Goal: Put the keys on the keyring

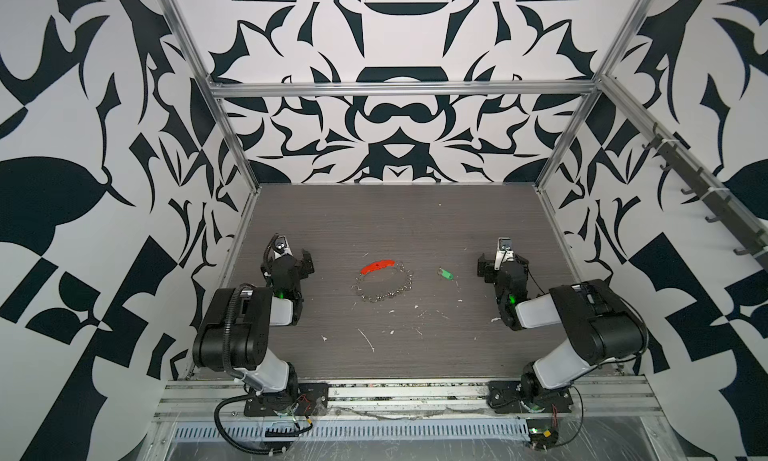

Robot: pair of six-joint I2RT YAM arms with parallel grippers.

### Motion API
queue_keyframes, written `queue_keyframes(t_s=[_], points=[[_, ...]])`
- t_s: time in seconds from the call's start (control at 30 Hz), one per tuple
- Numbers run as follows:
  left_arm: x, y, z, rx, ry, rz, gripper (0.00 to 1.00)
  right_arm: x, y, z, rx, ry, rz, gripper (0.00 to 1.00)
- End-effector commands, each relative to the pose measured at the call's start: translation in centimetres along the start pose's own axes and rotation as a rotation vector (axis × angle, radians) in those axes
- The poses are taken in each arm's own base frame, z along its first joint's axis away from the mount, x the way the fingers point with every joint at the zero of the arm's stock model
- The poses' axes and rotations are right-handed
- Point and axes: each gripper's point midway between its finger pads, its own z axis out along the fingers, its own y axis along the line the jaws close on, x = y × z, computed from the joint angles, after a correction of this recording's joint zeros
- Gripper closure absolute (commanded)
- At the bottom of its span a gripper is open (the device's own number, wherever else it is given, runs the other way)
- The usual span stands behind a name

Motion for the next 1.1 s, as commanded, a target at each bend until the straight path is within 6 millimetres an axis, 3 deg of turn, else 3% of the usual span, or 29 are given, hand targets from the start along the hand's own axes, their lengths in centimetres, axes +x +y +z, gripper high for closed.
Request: queue_keyframes(t_s=[0.0, 0.87, 0.97, 1.07], points=[[-1.1, 0.0, 0.2, 0.002, -0.027, -0.022, 0.01, -1.2, 0.2, 0.1, -0.014, -0.032, 0.009, 0.00], [-1.1, -0.1, -0.1, 0.007, -0.037, -0.028, 0.00, -1.2, 0.2, 0.0, -0.013, -0.034, 0.010, 0.00], [-1.8, -0.7, -0.6, 0.054, -0.062, -0.014, 0.00, -1.1, 0.2, 0.0, -0.013, -0.033, 0.009, 0.00], [-4.4, -1.8, -2.5, 0.059, -0.069, 0.029, 0.00, -1.2, -0.1, -0.4, -0.008, -0.053, 0.025, 0.00]])
